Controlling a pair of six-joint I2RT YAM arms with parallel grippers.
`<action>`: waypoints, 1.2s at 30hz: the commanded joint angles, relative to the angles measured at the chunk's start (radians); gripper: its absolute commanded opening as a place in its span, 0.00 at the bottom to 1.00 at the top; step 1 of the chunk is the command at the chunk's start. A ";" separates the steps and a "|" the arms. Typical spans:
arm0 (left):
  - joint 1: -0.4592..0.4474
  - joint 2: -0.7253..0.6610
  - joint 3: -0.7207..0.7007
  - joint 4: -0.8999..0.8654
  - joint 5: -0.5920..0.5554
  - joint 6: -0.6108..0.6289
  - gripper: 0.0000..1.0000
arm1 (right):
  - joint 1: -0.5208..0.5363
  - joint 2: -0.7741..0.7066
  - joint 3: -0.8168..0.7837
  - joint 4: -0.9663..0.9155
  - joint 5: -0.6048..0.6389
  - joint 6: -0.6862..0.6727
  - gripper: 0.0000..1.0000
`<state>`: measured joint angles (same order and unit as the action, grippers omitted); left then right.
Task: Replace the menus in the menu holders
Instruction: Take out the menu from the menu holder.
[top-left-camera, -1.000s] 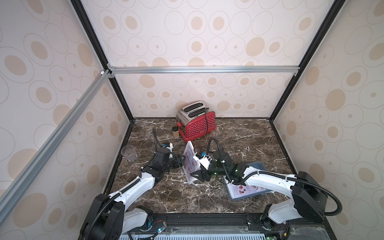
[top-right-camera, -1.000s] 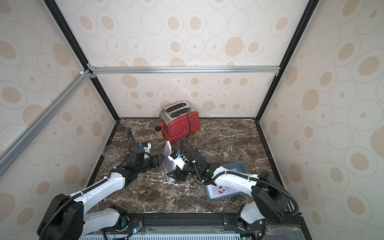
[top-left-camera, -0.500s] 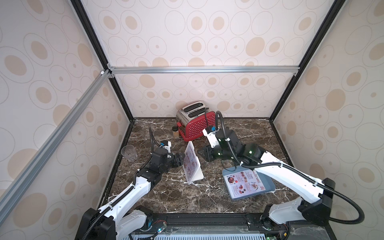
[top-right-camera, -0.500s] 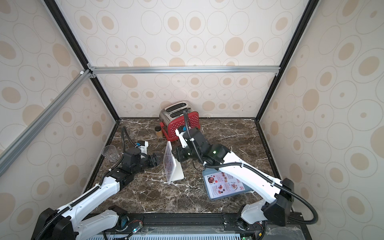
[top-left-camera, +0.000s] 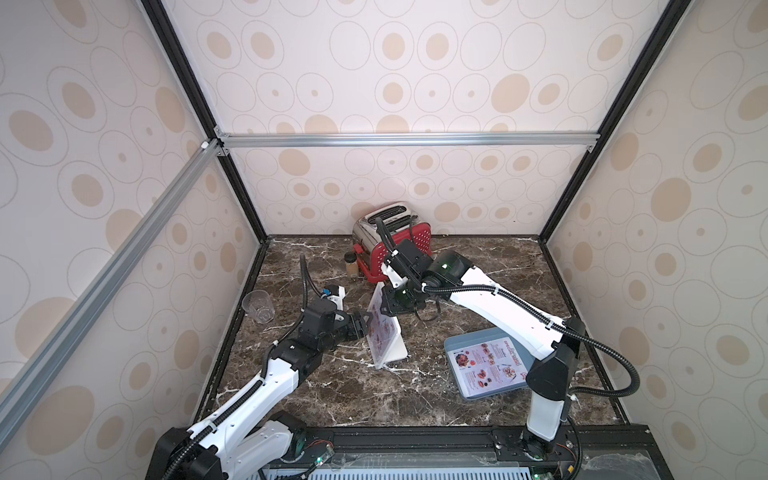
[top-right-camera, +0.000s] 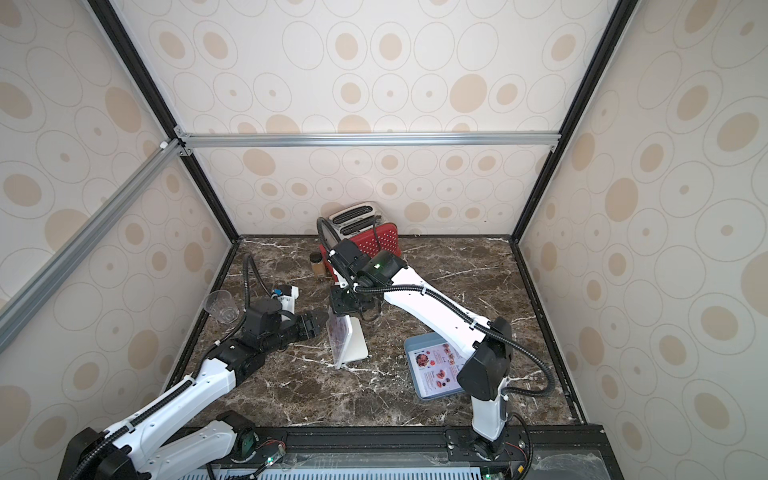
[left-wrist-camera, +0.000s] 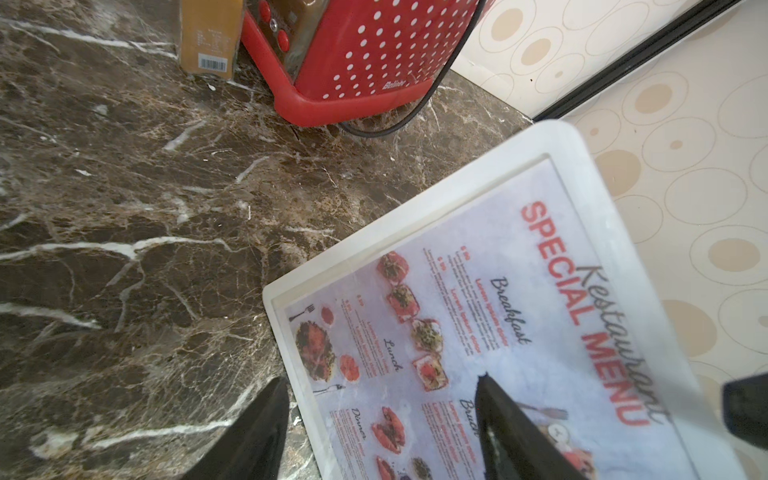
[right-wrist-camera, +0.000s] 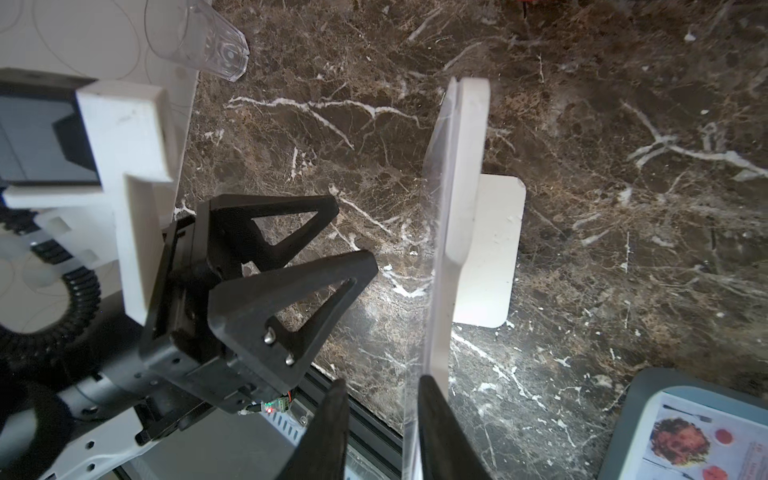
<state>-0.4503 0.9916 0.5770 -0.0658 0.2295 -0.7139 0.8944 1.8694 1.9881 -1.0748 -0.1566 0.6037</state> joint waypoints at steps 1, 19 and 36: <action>-0.011 0.003 0.024 -0.005 0.018 -0.010 0.70 | -0.011 0.015 0.043 -0.076 0.018 -0.004 0.30; -0.019 0.053 0.038 0.027 0.034 -0.010 0.71 | -0.034 0.126 0.158 -0.125 0.016 -0.033 0.27; -0.019 0.117 0.062 0.061 0.053 -0.002 0.70 | -0.040 0.128 0.153 -0.125 -0.055 -0.020 0.17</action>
<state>-0.4614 1.0969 0.5957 -0.0338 0.2729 -0.7177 0.8616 1.9942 2.1262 -1.1679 -0.1917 0.5732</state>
